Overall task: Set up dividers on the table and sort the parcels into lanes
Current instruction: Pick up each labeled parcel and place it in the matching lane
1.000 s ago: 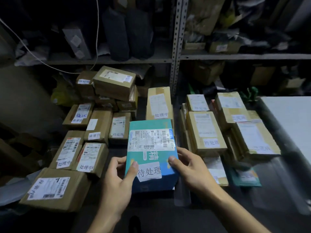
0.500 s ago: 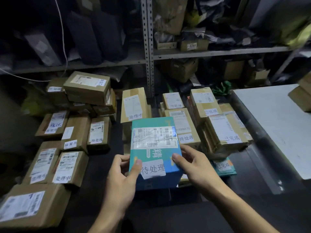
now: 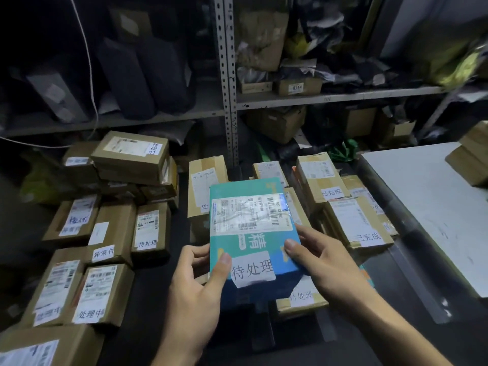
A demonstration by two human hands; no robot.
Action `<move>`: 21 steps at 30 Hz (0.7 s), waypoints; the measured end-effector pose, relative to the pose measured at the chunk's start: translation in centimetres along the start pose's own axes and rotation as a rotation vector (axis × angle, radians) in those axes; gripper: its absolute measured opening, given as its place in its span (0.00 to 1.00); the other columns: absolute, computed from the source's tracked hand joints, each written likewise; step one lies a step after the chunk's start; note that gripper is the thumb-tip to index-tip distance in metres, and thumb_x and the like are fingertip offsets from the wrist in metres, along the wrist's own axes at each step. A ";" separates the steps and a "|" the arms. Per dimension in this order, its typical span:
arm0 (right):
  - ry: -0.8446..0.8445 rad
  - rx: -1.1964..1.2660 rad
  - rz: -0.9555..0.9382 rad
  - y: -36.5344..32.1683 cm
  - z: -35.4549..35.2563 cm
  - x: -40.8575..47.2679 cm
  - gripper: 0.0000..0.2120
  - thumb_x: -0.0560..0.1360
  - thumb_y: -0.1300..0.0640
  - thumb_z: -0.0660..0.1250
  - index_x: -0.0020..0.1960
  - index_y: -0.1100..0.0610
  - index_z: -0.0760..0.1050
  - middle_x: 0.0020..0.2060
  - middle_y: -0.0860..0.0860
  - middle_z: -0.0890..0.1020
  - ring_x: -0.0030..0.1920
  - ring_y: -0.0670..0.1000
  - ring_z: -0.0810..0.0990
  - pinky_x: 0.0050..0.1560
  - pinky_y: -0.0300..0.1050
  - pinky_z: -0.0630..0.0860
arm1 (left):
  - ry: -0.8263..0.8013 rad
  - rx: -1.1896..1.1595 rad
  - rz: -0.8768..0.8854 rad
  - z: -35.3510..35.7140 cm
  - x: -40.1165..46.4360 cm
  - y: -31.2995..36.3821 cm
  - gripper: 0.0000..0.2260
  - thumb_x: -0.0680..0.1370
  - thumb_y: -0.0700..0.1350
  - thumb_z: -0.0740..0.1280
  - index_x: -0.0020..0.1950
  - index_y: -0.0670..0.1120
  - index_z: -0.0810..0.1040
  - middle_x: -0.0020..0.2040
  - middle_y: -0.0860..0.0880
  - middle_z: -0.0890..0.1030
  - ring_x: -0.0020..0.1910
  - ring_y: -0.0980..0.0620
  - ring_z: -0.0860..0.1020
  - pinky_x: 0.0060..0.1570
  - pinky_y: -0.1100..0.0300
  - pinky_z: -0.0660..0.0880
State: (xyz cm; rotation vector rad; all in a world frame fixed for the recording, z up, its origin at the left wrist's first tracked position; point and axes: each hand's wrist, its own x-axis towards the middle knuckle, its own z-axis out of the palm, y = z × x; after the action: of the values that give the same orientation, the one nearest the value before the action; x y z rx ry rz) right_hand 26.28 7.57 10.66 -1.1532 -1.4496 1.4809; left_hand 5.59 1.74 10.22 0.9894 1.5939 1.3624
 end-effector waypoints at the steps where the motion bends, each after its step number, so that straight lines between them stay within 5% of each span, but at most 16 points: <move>1: 0.014 -0.008 -0.008 -0.5 -0.2 0.6 0.14 0.80 0.53 0.65 0.56 0.34 0.79 0.55 0.42 0.85 0.56 0.45 0.83 0.50 0.40 0.81 | -0.005 0.002 0.015 0.3 0.7 0.4 0.10 0.67 0.62 0.69 0.44 0.63 0.75 0.46 0.59 0.84 0.46 0.61 0.83 0.42 0.56 0.81; 5: 0.082 0.018 0.000 -2.2 -1.6 3.6 0.15 0.75 0.46 0.67 0.61 0.40 0.79 0.56 0.44 0.85 0.56 0.48 0.84 0.55 0.50 0.80 | -0.030 0.005 0.060 2.0 4.3 1.5 0.06 0.74 0.55 0.71 0.46 0.59 0.75 0.47 0.60 0.83 0.48 0.62 0.82 0.44 0.59 0.79; 10: 0.166 0.011 0.043 -3.3 -4.3 7.1 0.09 0.80 0.55 0.64 0.55 0.44 0.79 0.50 0.42 0.86 0.50 0.44 0.85 0.42 0.33 0.79 | -0.087 -0.004 0.012 5.6 8.5 2.2 0.08 0.76 0.53 0.71 0.49 0.56 0.73 0.47 0.59 0.82 0.46 0.68 0.79 0.37 0.67 0.78; 13: 0.182 -0.020 0.097 -2.9 -6.5 8.8 0.08 0.80 0.55 0.65 0.53 0.44 0.80 0.50 0.42 0.86 0.50 0.44 0.85 0.40 0.33 0.79 | -0.091 0.025 -0.019 8.2 10.0 2.0 0.09 0.76 0.53 0.70 0.49 0.56 0.72 0.47 0.59 0.82 0.46 0.72 0.78 0.36 0.69 0.76; 21: 0.110 -0.083 0.193 0.0 -10.4 11.4 0.10 0.81 0.56 0.63 0.57 0.44 0.79 0.53 0.44 0.86 0.53 0.46 0.85 0.49 0.41 0.79 | 0.038 0.034 -0.117 13.1 9.8 -0.5 0.09 0.76 0.50 0.72 0.49 0.55 0.72 0.50 0.56 0.82 0.48 0.63 0.81 0.48 0.53 0.82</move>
State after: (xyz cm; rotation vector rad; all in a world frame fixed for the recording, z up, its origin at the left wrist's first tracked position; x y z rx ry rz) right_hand 32.53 21.66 10.08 -1.4376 -1.3668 1.4718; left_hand 14.00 15.47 7.59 0.8811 1.6812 1.2848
